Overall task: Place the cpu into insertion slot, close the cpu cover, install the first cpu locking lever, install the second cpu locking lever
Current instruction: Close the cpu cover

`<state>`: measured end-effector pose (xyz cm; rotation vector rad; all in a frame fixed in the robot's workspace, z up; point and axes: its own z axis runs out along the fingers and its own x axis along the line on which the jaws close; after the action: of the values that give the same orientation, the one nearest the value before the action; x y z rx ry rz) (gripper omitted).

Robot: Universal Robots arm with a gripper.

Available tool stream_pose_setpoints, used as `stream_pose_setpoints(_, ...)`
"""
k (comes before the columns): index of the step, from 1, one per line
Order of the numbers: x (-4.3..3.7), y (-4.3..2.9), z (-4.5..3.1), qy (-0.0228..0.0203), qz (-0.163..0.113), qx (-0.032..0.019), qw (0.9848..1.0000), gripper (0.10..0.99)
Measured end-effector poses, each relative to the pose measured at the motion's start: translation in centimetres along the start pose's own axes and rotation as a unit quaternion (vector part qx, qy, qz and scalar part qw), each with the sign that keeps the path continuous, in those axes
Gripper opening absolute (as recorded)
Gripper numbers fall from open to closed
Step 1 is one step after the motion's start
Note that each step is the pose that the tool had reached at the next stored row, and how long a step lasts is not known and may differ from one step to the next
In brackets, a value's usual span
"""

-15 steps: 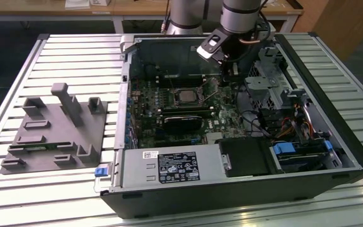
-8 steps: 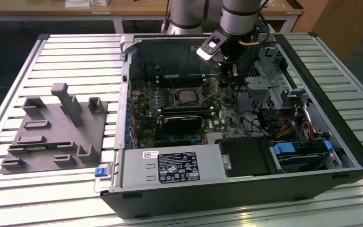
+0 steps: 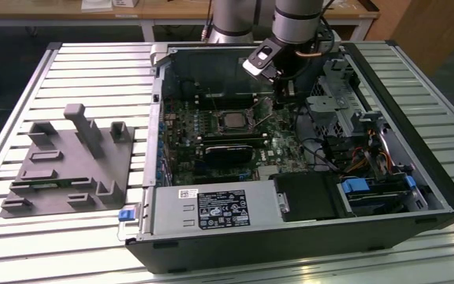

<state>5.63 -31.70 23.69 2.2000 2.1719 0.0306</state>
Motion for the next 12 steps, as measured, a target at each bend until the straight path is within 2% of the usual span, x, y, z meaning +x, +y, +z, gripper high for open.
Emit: stream_pose_setpoints(12,-0.03,-1.85,-0.09,0.0,0.0,0.0,1.0,0.106)
